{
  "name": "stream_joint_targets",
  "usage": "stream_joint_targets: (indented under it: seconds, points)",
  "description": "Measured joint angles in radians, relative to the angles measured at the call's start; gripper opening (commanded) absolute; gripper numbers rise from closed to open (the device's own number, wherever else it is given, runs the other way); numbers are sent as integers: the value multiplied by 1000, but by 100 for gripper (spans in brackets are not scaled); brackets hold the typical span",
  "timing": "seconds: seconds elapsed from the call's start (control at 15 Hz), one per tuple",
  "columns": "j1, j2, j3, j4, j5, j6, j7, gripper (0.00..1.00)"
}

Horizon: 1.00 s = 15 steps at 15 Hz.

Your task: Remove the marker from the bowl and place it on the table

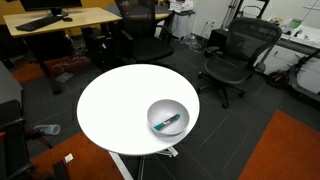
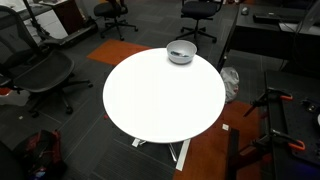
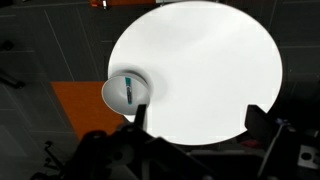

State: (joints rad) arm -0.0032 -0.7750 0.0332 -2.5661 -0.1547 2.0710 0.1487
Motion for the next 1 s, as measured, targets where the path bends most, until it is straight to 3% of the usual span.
stream_joint_targets:
  seconds: [0.53,1.0]
  points:
    - [-83,204,-92,24,0,273,-12,100]
    - [-113,430,-130,107,4,406,-25,100]
